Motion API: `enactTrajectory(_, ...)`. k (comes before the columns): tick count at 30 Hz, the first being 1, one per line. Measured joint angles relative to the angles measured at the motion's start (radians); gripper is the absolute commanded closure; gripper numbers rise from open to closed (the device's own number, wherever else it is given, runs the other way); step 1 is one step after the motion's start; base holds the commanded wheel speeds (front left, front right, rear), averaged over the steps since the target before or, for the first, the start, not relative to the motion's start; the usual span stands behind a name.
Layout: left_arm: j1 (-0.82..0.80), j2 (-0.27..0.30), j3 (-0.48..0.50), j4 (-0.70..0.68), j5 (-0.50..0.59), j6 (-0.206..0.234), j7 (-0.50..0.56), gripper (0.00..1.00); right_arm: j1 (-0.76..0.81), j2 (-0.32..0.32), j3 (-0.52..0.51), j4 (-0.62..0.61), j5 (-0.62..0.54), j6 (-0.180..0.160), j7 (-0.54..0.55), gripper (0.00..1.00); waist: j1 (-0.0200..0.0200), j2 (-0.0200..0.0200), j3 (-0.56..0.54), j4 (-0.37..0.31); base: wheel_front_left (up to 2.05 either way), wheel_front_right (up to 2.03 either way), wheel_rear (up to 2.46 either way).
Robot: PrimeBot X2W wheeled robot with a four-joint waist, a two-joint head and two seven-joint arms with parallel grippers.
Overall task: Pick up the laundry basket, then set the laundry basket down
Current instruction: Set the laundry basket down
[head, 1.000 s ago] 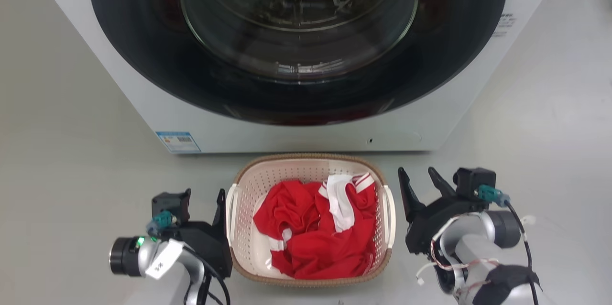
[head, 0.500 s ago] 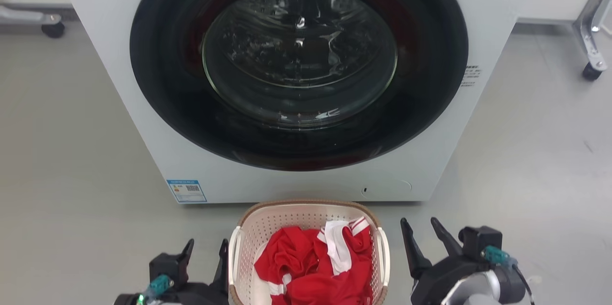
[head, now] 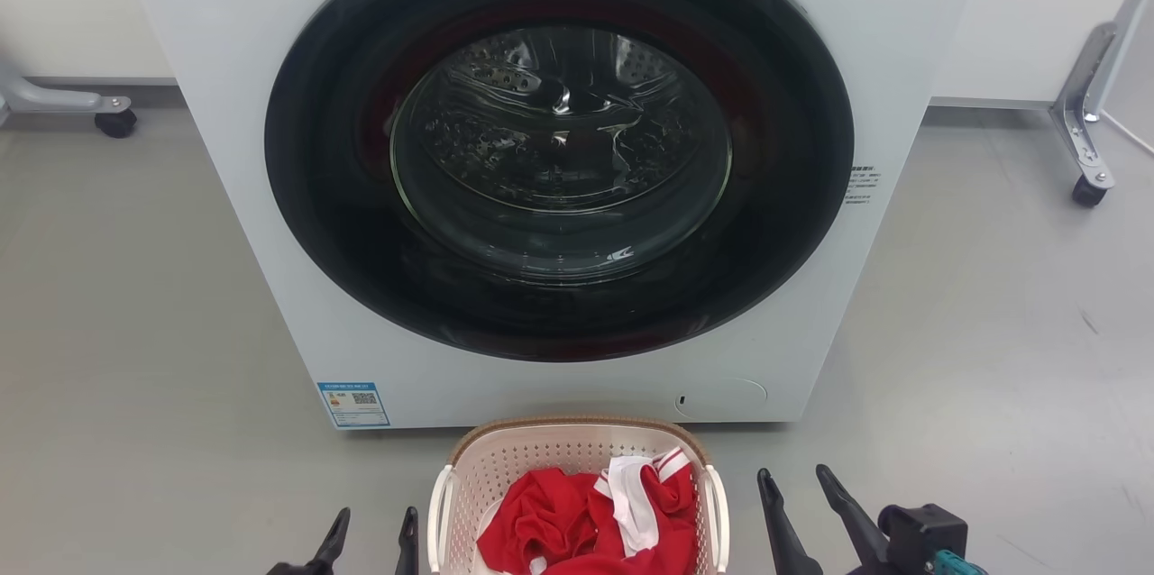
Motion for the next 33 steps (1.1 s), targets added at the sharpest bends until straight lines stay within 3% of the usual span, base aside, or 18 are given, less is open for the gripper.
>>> enactTrajectory(12, 0.099, -0.021, 0.099, -0.143, 0.081, 0.000, 0.000, 0.00, 0.107, 0.000, -0.104, -0.139, -0.089, -0.001, 0.000, 0.00, 0.0002, 0.0001, 0.000, -0.004, 0.00, 0.00, 0.00)
enactTrajectory(33, 0.144, -0.054, 0.156, -0.248, 0.184, 0.000, 0.000, 0.00, 0.175, 0.051, -0.219, -0.227, -0.212, -0.001, 0.000, 0.00, 0.0002, 0.0002, 0.018, -0.016, 0.00, 0.00, 0.00)
